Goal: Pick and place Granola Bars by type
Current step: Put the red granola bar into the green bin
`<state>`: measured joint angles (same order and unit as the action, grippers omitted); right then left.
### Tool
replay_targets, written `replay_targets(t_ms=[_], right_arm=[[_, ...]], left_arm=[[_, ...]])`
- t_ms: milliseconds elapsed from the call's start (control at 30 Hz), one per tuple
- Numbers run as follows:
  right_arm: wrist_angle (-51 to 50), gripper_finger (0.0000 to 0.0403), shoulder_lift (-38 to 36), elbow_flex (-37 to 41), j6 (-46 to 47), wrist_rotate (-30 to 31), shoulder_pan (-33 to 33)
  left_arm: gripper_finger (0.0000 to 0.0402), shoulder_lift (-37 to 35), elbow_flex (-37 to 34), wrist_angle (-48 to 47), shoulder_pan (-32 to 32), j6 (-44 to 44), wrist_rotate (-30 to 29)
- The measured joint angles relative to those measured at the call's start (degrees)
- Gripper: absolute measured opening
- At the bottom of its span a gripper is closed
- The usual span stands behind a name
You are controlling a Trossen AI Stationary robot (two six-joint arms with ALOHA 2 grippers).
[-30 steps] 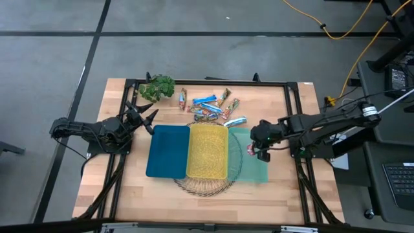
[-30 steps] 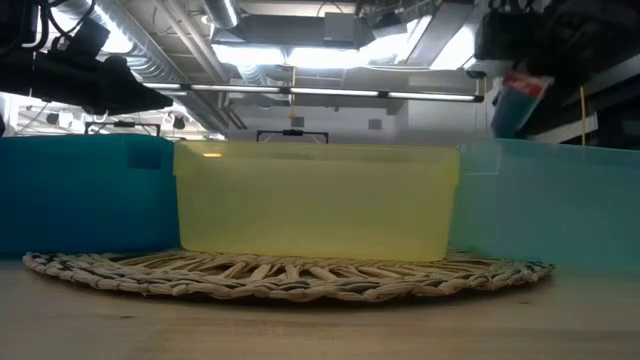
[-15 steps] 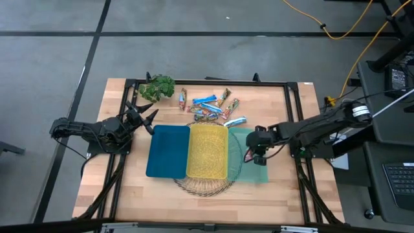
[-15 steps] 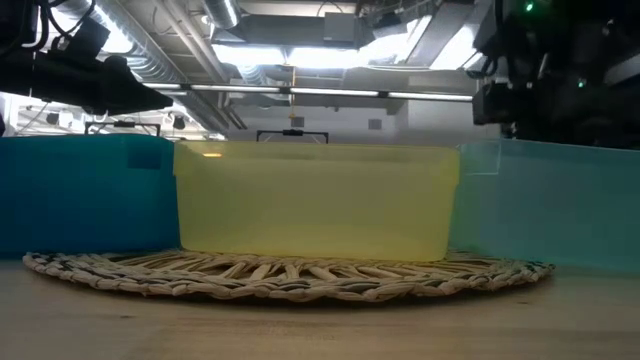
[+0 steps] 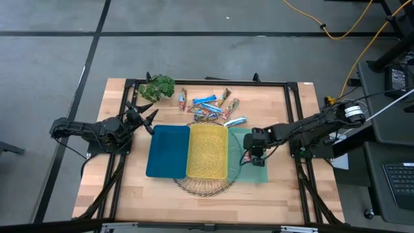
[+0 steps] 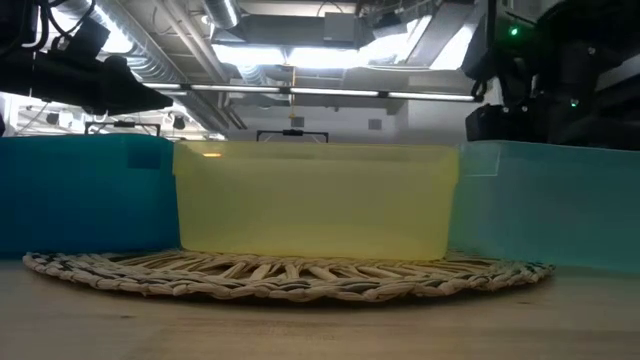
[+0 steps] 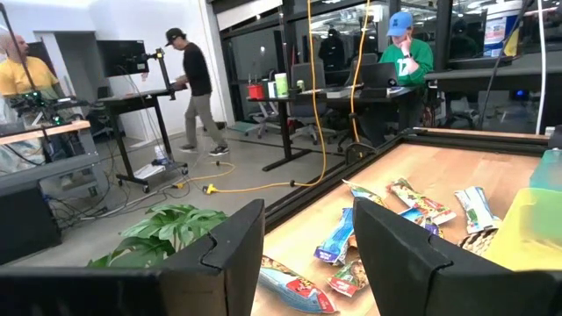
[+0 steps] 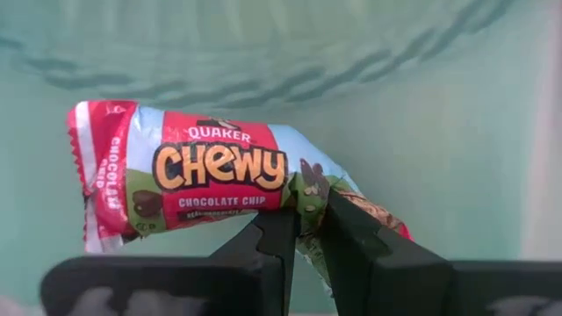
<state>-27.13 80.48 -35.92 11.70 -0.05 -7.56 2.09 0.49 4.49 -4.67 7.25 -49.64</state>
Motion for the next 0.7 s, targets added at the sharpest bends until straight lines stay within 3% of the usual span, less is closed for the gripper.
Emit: replay_targets(t_ms=[400, 700], right_arm=[[-0.2, 0.0131, -0.7, -0.2, 0.1, -0.2, 3.0], [-1.8, 0.0158, -0.7, -6.4, -3.6, 0.0, 4.0]], left_arm=[[0.0169, 0.0, 0.0, 0.0, 0.0, 0.0, 0.0], [0.0169, 0.0, 0.0, 0.0, 0.0, 0.0, 0.0]])
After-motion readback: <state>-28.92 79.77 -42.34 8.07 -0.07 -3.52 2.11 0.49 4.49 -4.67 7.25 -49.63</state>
